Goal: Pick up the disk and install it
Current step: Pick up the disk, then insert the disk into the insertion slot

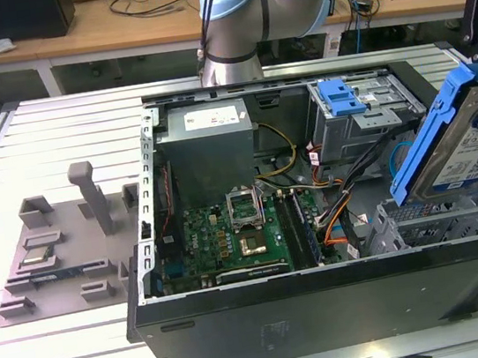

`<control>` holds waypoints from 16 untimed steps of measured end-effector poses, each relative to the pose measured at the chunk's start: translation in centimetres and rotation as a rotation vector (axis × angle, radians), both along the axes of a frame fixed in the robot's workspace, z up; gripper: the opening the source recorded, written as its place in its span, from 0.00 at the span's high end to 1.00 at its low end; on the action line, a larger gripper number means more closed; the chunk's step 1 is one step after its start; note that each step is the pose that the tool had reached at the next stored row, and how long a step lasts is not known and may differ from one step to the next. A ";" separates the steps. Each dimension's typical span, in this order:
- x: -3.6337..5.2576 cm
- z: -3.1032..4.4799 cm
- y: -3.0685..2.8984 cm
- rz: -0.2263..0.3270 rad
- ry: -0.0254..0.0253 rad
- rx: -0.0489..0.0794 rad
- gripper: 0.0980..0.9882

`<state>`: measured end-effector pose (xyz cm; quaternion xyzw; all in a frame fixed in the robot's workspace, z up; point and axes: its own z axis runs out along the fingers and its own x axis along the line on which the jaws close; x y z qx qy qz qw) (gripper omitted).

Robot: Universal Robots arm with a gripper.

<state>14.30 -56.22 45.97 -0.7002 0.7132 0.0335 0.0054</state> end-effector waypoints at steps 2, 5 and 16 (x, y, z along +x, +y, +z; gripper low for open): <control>0.00 0.00 0.00 0.000 0.0000 0.000 0.70; 0.00 -0.03 0.00 -0.004 0.0000 0.000 0.70; 0.01 -1.76 0.31 -0.036 0.0003 -0.006 0.70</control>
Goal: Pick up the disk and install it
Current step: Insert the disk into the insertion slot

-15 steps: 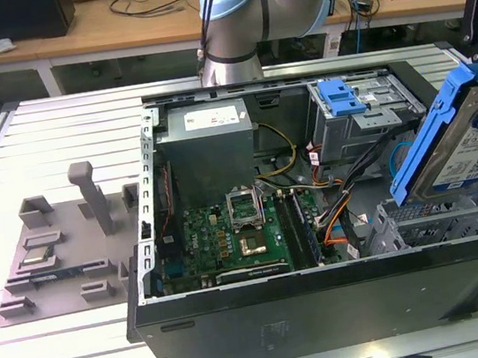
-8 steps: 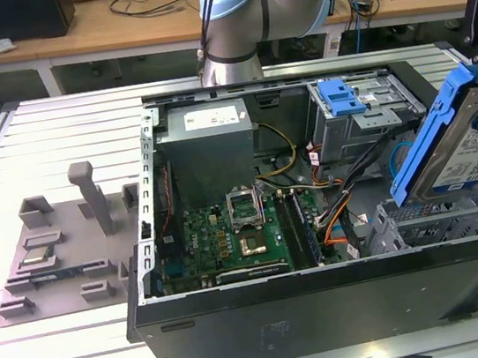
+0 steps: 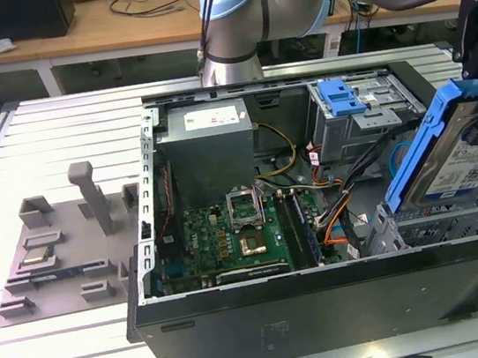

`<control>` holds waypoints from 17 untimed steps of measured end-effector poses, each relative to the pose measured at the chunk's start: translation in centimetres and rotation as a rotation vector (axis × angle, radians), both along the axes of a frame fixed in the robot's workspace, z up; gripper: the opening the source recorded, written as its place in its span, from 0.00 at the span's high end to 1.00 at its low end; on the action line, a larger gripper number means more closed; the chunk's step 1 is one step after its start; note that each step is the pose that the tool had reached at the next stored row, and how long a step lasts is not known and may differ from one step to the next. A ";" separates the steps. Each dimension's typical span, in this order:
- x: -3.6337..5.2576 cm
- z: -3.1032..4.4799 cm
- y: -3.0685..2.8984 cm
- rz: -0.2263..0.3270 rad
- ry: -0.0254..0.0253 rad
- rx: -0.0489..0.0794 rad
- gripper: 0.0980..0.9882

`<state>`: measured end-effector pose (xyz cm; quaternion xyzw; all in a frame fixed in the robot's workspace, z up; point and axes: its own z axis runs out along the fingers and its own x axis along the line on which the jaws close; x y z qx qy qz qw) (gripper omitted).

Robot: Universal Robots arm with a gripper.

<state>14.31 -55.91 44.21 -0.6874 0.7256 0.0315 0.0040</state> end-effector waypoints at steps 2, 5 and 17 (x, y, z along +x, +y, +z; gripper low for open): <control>0.00 -0.13 0.00 0.011 -0.0001 0.000 0.70; -0.01 -0.31 0.00 0.026 0.0001 0.000 0.70; -0.09 -2.31 0.00 0.026 0.0000 0.000 0.70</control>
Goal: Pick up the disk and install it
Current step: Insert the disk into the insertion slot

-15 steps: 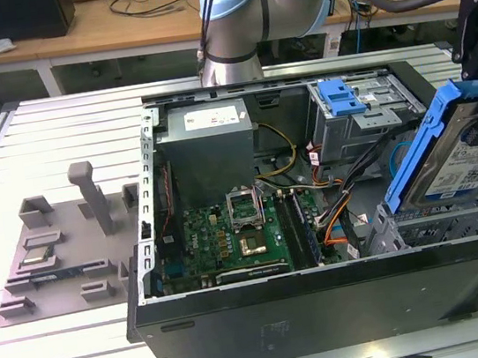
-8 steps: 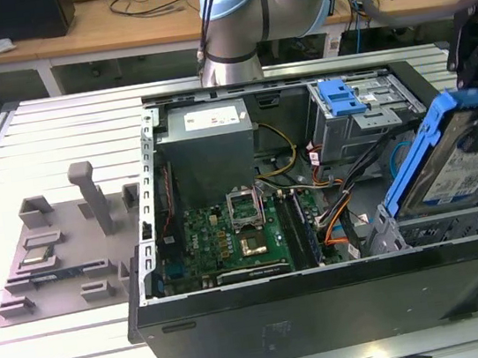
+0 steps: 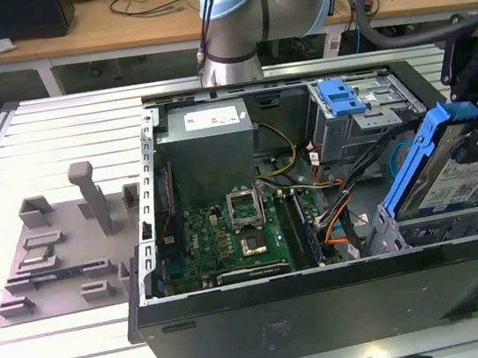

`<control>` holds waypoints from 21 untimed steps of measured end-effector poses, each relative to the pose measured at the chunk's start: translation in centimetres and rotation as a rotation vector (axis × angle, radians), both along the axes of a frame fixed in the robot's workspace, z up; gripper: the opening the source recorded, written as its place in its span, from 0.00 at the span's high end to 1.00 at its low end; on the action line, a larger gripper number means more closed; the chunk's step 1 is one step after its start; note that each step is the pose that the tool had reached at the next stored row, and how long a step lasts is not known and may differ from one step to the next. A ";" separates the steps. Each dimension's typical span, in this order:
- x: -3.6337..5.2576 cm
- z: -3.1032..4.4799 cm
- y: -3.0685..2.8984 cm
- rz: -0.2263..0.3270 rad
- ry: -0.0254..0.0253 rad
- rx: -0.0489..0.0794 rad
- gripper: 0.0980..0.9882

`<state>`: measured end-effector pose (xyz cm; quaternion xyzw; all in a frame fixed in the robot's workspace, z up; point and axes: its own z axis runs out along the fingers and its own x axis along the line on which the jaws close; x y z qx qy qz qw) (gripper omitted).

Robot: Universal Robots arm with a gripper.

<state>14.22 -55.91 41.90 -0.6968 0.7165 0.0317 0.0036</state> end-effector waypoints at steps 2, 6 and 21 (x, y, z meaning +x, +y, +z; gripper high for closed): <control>0.00 -0.67 0.00 0.000 0.0000 0.000 0.70; 0.00 -1.81 0.00 0.000 0.0000 0.000 0.70; 0.00 -3.26 0.00 0.000 -0.0001 0.000 0.70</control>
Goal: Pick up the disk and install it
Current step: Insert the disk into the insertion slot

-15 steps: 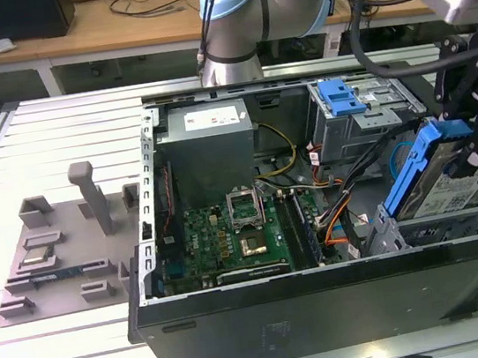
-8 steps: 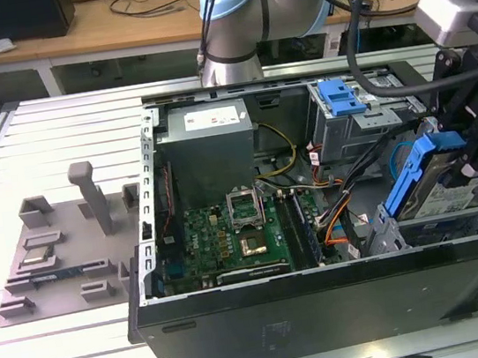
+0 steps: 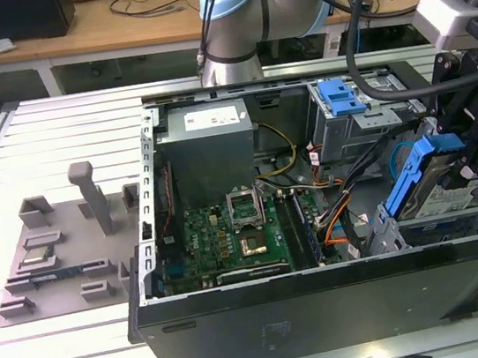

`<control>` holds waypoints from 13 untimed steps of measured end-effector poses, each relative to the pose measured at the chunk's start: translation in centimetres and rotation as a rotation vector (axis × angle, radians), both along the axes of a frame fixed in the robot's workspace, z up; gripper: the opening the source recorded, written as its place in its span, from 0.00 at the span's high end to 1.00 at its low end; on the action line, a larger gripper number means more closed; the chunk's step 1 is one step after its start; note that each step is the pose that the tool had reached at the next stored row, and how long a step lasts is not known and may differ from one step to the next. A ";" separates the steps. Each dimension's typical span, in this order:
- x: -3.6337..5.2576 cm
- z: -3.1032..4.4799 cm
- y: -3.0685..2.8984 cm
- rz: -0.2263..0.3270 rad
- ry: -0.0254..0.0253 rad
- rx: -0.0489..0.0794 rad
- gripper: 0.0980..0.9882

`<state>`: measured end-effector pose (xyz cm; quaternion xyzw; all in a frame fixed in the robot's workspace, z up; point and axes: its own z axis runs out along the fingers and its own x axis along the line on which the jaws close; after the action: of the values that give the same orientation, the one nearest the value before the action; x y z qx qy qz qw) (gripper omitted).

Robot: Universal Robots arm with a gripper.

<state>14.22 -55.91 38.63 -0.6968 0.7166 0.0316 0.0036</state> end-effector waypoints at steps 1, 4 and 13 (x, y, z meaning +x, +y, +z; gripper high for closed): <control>0.00 -0.02 0.00 0.000 0.0000 0.000 0.69; 0.00 -0.03 0.00 0.000 0.0001 0.000 0.62; 0.00 -0.08 0.00 0.000 0.0000 0.000 0.98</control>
<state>14.22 -55.91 38.56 -0.6968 0.7165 0.0316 0.0036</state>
